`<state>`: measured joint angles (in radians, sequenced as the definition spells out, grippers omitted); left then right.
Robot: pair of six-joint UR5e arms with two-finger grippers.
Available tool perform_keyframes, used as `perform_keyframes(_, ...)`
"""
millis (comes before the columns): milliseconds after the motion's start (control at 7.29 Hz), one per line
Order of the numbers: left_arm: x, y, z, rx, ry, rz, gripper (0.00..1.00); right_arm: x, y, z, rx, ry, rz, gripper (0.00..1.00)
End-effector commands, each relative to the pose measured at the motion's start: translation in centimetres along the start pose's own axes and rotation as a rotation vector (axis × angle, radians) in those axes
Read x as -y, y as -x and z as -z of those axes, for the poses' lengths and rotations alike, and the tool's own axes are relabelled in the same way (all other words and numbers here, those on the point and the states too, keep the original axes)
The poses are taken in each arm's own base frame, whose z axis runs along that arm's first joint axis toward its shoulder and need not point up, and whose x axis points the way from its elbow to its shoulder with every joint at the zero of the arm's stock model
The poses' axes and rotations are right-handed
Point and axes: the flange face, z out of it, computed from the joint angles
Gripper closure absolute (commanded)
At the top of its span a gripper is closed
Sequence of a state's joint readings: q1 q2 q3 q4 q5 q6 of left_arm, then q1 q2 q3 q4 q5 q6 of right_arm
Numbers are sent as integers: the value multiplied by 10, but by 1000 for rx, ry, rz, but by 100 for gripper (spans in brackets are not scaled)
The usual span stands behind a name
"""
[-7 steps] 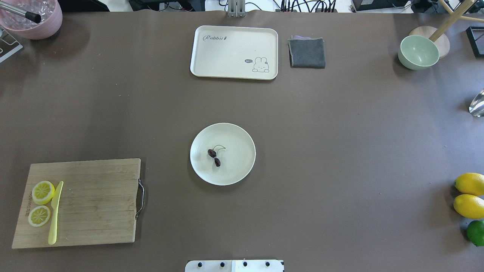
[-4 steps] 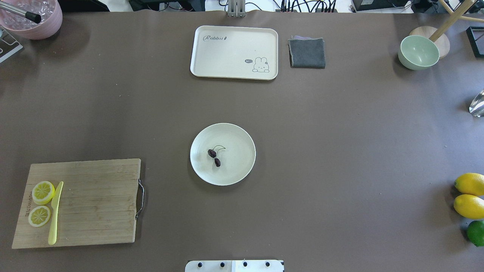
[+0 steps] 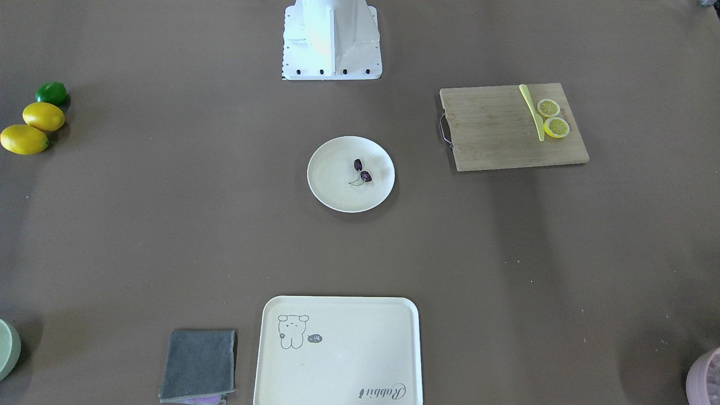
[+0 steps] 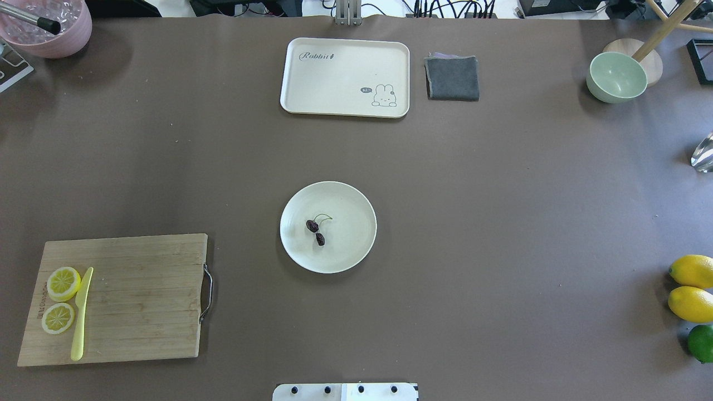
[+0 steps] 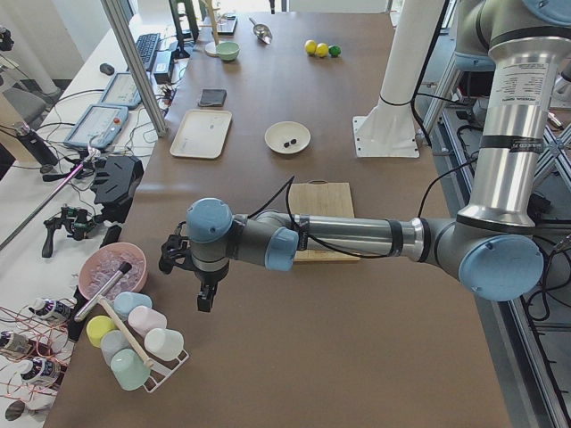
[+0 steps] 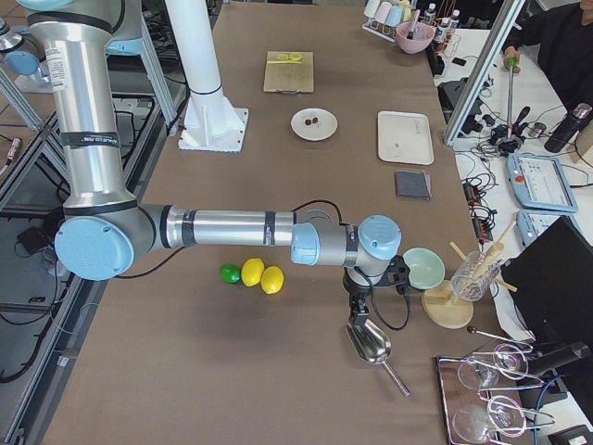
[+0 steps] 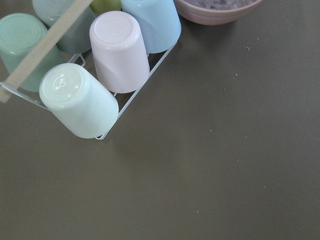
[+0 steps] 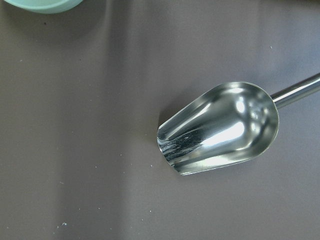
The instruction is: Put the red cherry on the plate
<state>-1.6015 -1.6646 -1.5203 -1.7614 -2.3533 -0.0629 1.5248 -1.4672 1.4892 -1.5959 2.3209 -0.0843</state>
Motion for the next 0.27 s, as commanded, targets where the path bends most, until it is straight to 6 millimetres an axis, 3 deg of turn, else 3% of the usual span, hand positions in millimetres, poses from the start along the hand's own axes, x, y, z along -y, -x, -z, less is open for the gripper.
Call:
perform_keyframes(0, 0, 1, -1, 2, 1, 2, 2, 0, 0, 0, 0, -1, 1, 0)
perform_keyframes(137, -2, 2, 0, 2, -1, 2, 2, 0, 0, 0, 0, -1, 1, 0)
